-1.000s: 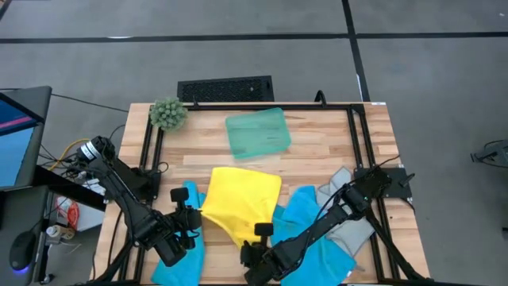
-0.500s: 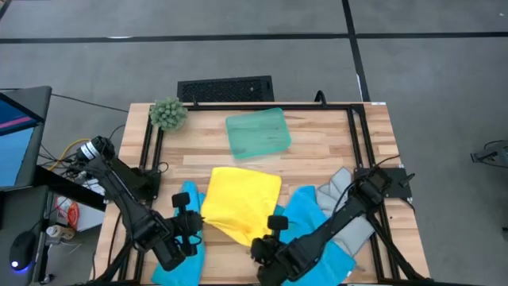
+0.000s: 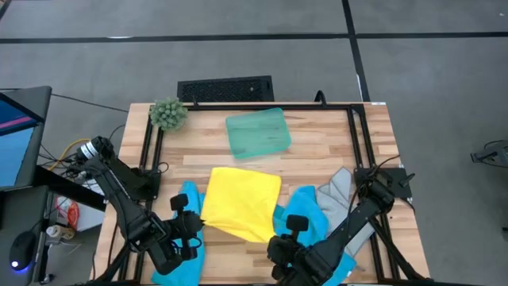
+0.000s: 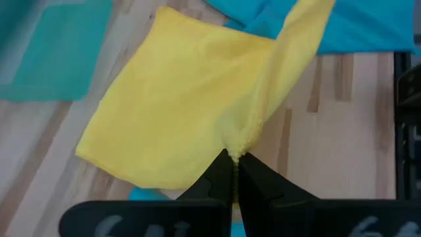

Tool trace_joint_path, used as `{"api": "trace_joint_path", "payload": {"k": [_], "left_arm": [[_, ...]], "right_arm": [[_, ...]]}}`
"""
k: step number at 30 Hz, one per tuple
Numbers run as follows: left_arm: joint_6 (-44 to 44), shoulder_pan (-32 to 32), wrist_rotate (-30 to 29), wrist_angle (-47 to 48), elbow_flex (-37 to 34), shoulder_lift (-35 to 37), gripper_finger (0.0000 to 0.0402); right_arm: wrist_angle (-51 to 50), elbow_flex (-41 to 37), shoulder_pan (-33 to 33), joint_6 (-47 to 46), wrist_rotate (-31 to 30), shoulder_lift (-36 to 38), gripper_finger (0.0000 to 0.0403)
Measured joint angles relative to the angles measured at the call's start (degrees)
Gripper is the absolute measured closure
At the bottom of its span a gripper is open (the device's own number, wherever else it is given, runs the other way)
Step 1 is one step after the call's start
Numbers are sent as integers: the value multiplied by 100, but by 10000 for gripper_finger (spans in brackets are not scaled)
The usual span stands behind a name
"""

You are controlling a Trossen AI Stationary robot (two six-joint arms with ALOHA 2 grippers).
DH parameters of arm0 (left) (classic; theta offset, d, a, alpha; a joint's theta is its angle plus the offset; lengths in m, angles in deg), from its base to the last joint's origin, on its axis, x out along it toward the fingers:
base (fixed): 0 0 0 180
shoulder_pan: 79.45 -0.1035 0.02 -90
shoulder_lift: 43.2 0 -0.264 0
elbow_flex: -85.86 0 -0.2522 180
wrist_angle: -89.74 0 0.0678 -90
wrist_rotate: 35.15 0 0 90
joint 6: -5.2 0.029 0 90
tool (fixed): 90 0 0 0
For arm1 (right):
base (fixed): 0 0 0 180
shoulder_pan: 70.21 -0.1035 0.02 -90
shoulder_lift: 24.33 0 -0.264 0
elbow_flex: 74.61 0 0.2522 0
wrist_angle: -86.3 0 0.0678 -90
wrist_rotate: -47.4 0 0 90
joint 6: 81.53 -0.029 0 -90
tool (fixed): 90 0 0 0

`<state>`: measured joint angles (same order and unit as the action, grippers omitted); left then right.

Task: Fold microfiber towels
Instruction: Fold the yellow microfiber towel

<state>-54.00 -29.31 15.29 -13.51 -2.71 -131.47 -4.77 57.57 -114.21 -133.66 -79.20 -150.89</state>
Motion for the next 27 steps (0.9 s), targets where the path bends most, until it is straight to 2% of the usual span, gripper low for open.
{"api": "trace_joint_path", "payload": {"k": [7,16,24,27], "left_arm": [[-526,234,395,-13,13,0,401],[-959,675,501,-550,2,-34,401],[-894,771,1170,-936,-10,-659,401],[-887,757,1223,-941,-11,-902,401]], "right_arm": [[62,1,-214,-259,8,0,403],[1140,-120,-454,-175,301,-23,403],[1793,-233,-500,65,426,-24,403],[1770,-237,-459,130,476,-24,403]]}}
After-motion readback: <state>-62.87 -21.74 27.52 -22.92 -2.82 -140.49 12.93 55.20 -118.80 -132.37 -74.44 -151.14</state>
